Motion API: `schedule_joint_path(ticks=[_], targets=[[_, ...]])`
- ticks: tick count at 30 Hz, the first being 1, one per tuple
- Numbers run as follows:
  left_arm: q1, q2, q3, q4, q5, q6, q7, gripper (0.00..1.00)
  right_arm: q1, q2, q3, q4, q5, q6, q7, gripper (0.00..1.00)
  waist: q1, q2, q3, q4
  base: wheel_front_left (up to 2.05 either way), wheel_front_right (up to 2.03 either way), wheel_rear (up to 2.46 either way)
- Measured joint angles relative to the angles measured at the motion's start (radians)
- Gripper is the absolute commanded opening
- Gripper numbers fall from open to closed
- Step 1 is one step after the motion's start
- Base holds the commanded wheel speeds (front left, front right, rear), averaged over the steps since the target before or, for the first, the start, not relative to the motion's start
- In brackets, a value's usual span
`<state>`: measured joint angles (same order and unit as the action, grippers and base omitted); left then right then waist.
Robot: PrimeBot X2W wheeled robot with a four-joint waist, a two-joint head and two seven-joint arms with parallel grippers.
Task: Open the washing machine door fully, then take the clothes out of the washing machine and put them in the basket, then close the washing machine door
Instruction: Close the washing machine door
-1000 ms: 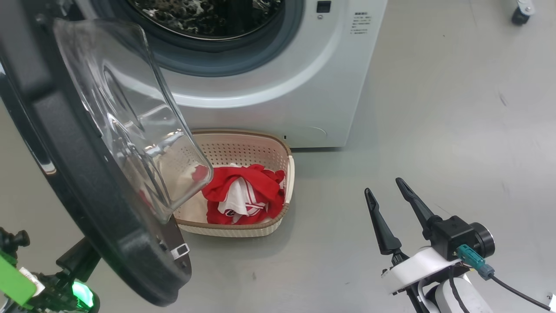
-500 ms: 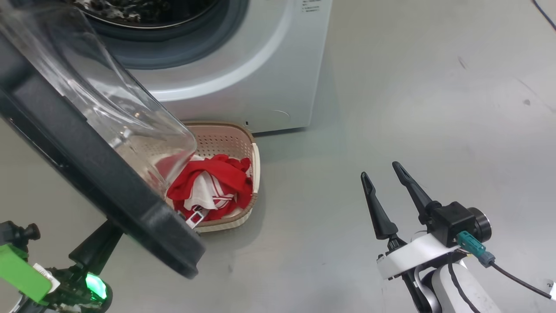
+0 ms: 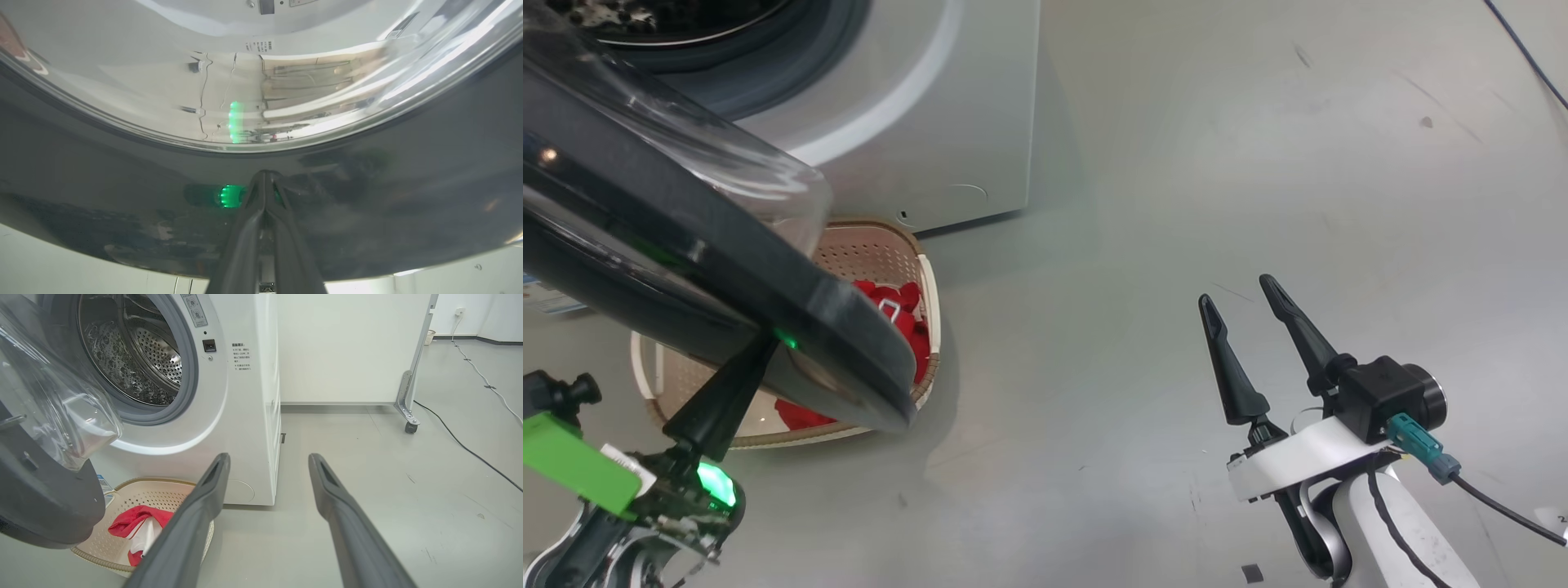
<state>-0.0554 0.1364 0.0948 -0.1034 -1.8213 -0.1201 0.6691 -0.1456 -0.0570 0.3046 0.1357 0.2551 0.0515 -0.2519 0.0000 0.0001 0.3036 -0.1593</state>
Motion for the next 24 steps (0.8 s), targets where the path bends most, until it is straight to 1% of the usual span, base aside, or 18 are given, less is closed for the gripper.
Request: schedule_joint_path(ticks=[2,5,7,12,17,21,22,24], targets=[[-0.022,-0.007,-0.003,0.009,0.008,0.000,-0.015,0.00,-0.006,0.000,0.000,-0.001,0.000,0.000,0.000,1.00,0.0000,0.0000,0.009,-0.013,0.00,0.00,0.00],[-0.052,-0.018,-0.008,0.031,0.060,0.000,-0.040,0.00,-0.017,0.001,0.002,-0.001,0.006,0.003,0.000,1.00,0.0000,0.0000,0.022,-0.031,0.00,0.00,0.00],[-0.070,-0.024,-0.006,0.049,0.068,0.000,-0.064,0.00,-0.020,0.001,0.008,0.000,0.008,0.009,0.000,1.00,0.0000,0.0000,0.029,-0.042,0.00,0.00,0.00],[-0.124,-0.041,-0.009,0.089,0.121,0.000,-0.118,0.00,-0.035,0.003,0.013,-0.001,0.008,0.009,0.000,1.00,0.0000,0.0000,0.040,-0.064,0.00,0.00,0.00],[-0.192,-0.064,-0.025,0.112,0.176,0.000,-0.173,0.00,-0.035,0.004,0.012,-0.001,0.009,0.009,0.000,1.00,0.0000,0.0000,0.046,-0.071,0.00,0.00,0.00],[-0.237,-0.077,-0.033,0.140,0.198,0.000,-0.224,0.00,-0.036,0.004,0.013,-0.001,0.012,0.009,0.000,1.00,0.0000,0.0000,0.051,-0.072,0.00,0.00,0.00],[-0.261,-0.085,-0.035,0.158,0.225,0.000,-0.252,0.00,-0.037,0.004,0.015,-0.001,0.020,0.009,0.000,1.00,0.0000,0.0000,0.054,-0.073,0.00,0.00,0.00],[-0.279,-0.087,-0.044,0.176,0.241,0.000,-0.272,0.00,-0.039,0.004,0.019,-0.001,0.030,0.009,0.000,1.00,0.0000,0.0000,0.056,-0.074,0.00,0.00,0.00]])
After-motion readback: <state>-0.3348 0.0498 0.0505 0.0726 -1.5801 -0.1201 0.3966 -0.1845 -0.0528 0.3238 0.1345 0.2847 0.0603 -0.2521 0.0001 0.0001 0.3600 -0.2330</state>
